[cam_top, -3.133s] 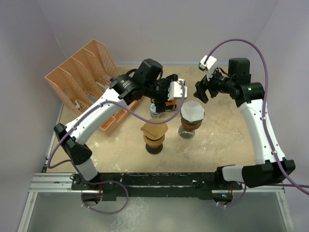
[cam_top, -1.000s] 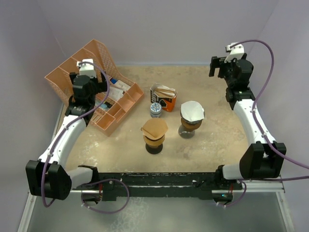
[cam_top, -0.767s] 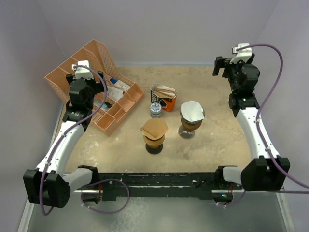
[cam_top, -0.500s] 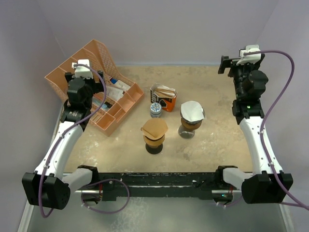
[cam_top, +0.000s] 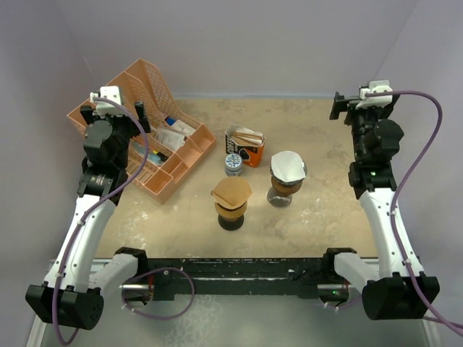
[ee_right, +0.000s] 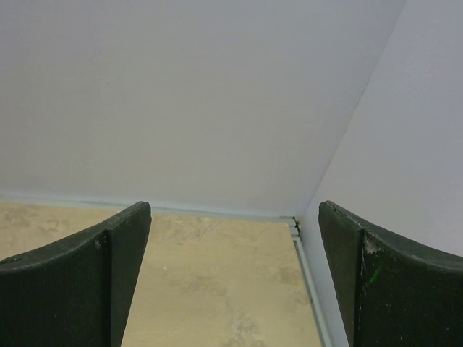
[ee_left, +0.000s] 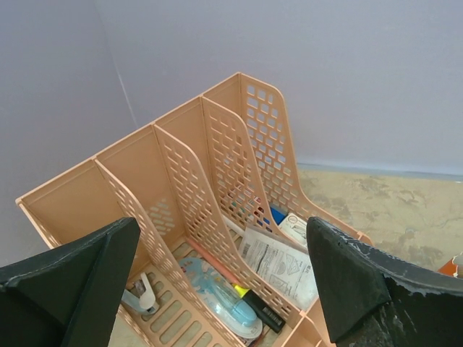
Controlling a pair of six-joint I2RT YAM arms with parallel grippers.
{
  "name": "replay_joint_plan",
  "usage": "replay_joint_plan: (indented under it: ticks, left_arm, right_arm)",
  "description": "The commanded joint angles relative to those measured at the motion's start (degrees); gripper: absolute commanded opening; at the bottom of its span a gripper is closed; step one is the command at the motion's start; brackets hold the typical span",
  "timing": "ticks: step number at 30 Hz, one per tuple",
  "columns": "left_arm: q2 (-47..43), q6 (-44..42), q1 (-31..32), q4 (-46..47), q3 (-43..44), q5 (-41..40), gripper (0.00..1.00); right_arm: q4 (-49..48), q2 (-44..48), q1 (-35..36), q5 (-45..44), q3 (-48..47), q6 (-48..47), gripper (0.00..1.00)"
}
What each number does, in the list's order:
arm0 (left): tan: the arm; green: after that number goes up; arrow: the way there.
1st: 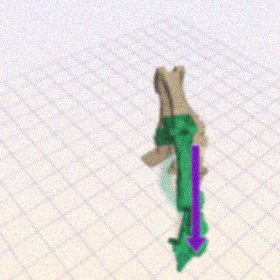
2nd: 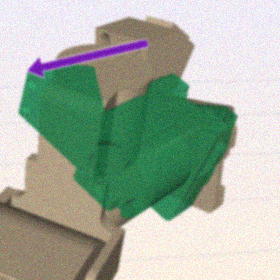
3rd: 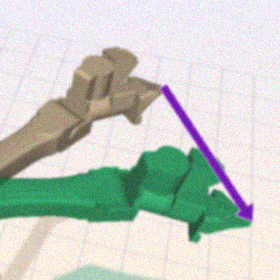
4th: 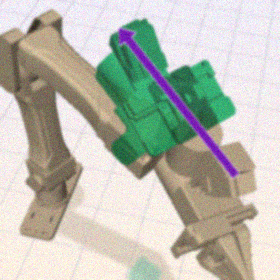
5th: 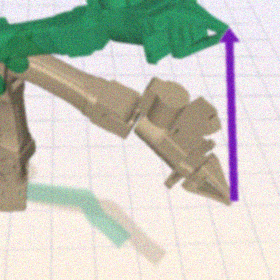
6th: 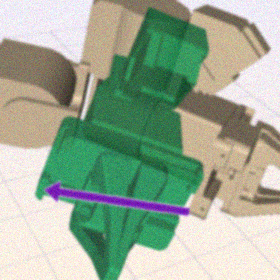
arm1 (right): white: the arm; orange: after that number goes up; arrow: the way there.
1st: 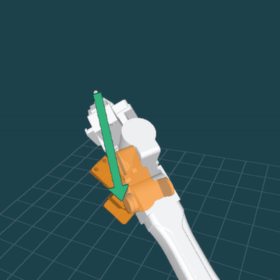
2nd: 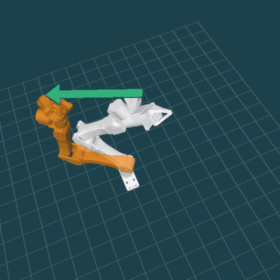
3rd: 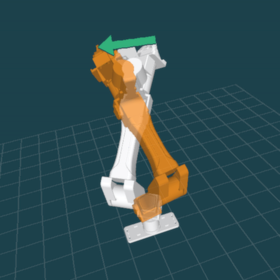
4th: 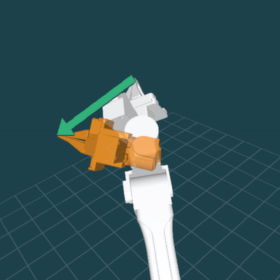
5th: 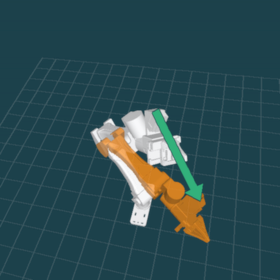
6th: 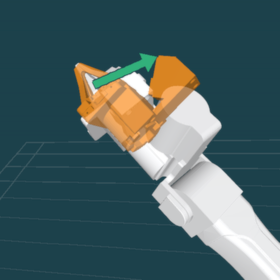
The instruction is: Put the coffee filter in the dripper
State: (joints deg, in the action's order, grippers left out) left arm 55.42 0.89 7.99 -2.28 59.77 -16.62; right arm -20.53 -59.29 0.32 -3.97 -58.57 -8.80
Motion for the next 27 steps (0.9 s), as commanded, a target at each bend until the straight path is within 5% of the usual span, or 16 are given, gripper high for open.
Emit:
replay_joint_plan:
  ticks: [1, 27]
  left_arm:
    - [-0.6, 1.4, -0.2, 1.8, 0.0, 1.5, 0.99]
    - [1.1, -0.1, -0.3, 2.7, -0.5, 1.1, 0.99]
  right_arm:
    - [-4.2, 2.8, -0.2, -0.5, -0.2, -1.4, 1.0]
    - [-2.6, 1.7, -0.2, 3.7, 0.2, -3.4, 1.0]
